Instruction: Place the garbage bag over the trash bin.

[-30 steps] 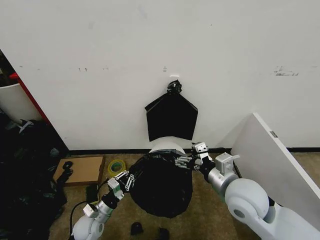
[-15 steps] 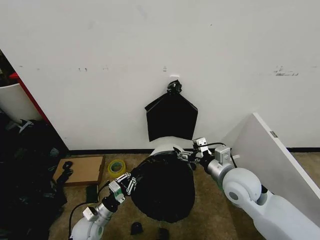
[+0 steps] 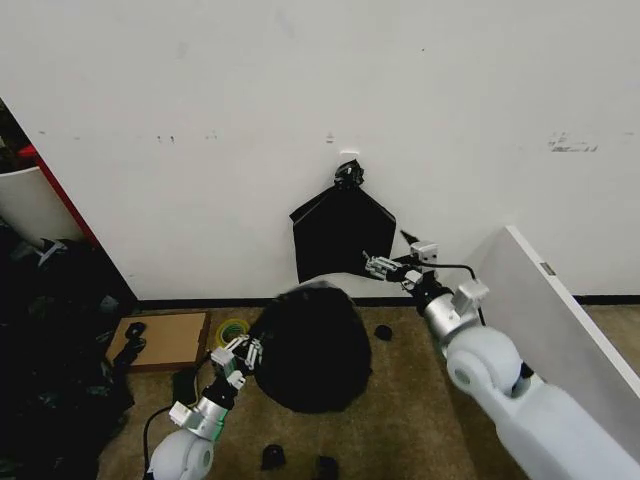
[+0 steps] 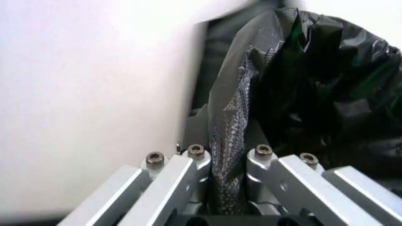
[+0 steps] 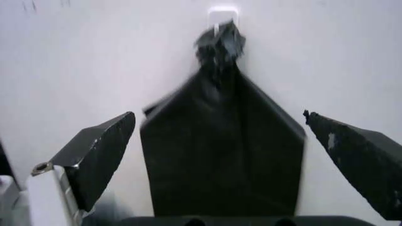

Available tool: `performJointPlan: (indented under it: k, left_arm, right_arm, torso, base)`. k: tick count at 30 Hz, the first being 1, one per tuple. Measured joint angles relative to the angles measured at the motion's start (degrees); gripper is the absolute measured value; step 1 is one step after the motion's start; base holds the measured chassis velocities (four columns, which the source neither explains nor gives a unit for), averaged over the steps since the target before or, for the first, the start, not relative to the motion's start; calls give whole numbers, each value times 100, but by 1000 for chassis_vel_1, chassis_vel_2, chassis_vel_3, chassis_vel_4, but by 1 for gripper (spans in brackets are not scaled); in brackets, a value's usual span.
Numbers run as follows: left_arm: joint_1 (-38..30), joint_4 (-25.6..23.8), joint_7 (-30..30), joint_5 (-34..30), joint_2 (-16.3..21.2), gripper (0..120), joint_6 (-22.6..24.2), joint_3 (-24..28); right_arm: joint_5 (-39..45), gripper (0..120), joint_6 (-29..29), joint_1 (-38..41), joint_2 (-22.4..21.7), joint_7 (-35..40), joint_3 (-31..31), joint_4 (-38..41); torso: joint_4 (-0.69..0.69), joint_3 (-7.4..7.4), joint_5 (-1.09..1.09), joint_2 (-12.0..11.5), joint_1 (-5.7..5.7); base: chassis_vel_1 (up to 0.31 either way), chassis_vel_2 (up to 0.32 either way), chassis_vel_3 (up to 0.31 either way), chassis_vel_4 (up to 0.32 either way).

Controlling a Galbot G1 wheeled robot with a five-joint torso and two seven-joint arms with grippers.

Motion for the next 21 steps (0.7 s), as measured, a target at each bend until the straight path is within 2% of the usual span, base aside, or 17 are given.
performJointPlan:
  k: [3,4,7,12,13,14,18,21]
  left_arm:
    - [-4,-388,-939,-427,-47,4,858,36]
    - [-4,-388,-939,-427,-47,4,858,36]
    - [-63,-976,-1935,-1287,-88,4,2286,35]
    - [-211,-1401,-3063,-2376,-128,4,3867,-135]
    - [-211,-1401,-3063,-2376,-128,4,3867,-135]
    - [-252,-1458,-3291,-2649,-147,4,4136,-172]
    - [-434,-1690,-4117,-4138,-306,4,5184,-639]
    - [-434,-1744,-4202,-4316,-342,4,5307,-759]
  right_arm:
    - [-310,100,-202,-726,1,733,-284,545]
    - [-310,100,-202,-726,1,733,-284,545]
    - [-289,100,-344,-1330,108,1361,-493,960]
    - [-250,100,-422,-1749,173,1726,-643,933]
    - [-250,100,-422,-1749,173,1726,-643,933]
    - [-296,100,-422,-1796,200,1749,-655,851]
    - [-417,100,-499,-1824,349,1779,-705,538]
    - [-485,100,-565,-1785,402,1778,-779,386]
  torso:
    - [-4,-1,1,0,-1]
    - [-4,-1,1,0,-1]
    - [-4,-1,0,0,-1]
    - [1,-1,0,0,-1]
    - [1,-1,0,0,-1]
    - [0,0,-1,0,-1]
    - [-2,0,0,0,-1]
    - [0,0,-1,0,-1]
  base:
    - [0,0,0,0]
    - [0,0,0,0]
    - [0,0,0,0]
    - [0,0,0,0]
    - [0,0,0,0]
    - [0,0,0,0]
    - [0,0,0,0]
    - [0,0,0,0]
